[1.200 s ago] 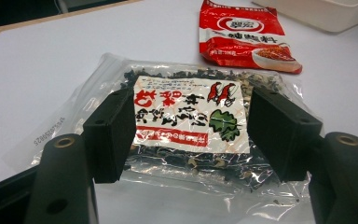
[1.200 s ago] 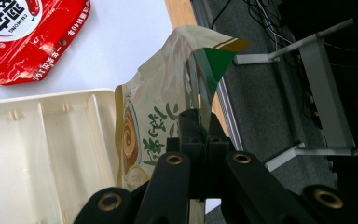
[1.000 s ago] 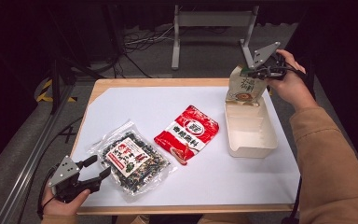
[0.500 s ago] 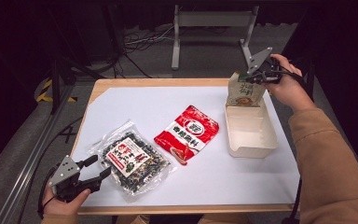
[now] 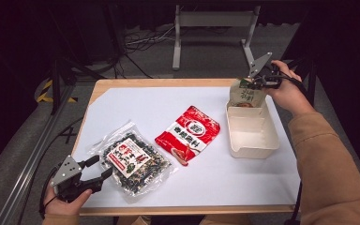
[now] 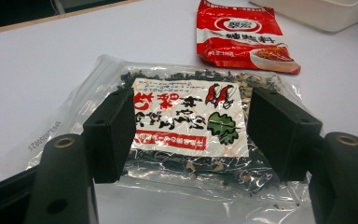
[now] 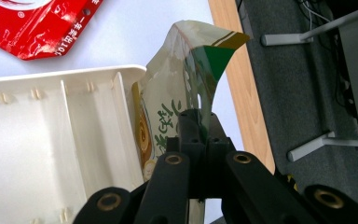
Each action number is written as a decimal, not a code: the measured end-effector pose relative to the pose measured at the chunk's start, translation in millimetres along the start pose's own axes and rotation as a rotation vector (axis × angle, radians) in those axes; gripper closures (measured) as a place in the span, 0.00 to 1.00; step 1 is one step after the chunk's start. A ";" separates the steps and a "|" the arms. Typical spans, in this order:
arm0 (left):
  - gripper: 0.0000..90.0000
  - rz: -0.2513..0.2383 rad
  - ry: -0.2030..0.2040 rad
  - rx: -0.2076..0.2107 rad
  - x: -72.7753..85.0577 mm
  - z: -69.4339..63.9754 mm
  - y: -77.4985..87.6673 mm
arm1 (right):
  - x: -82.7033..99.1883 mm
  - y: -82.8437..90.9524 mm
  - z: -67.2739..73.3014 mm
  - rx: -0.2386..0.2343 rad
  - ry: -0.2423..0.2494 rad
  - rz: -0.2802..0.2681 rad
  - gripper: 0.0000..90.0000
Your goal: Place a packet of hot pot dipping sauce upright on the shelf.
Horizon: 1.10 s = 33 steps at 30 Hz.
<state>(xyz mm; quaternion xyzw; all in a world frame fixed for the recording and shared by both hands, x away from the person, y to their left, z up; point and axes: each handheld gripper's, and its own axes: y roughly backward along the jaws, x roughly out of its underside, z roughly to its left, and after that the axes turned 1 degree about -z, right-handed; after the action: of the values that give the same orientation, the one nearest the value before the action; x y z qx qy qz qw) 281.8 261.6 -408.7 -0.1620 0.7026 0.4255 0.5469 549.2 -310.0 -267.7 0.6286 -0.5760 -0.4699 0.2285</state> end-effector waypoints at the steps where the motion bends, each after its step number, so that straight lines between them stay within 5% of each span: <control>1: 0.37 0.000 0.000 0.000 -0.1 0.1 0.0 | 0.9 -1.2 0.6 -0.010 -0.013 0.002 0.99; 11: 0.37 -0.002 -0.005 0.007 -0.8 0.5 -1.9 | 1.8 -5.9 2.3 -0.021 -0.076 0.008 0.94; 15: 0.37 -0.002 0.003 0.012 -1.2 -0.2 -2.9 | 2.6 -7.0 3.8 -0.001 -0.120 0.007 0.83; 17: 0.37 -0.003 -0.007 0.012 -1.5 0.5 -3.5 | 3.8 -4.9 4.0 0.019 -0.164 -0.018 0.73; 22: 0.37 -0.003 -0.004 0.019 -2.6 0.5 -6.4 | 7.2 4.1 3.3 0.064 -0.181 -0.054 0.64; 26: 0.37 -0.004 -0.008 0.028 -4.1 0.0 -9.4 | 12.0 18.9 1.3 0.151 -0.208 -0.091 0.53; 33: 0.37 -0.007 -0.018 0.046 -8.1 2.2 -16.3 | 18.9 38.4 3.0 0.213 -0.252 -0.156 0.51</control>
<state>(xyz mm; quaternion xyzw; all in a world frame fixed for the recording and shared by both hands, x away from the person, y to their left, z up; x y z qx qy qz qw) 297.4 251.8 -408.3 -0.1482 0.7066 0.4087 0.5583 525.1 -335.9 -243.4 0.6281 -0.5962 -0.4975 0.0496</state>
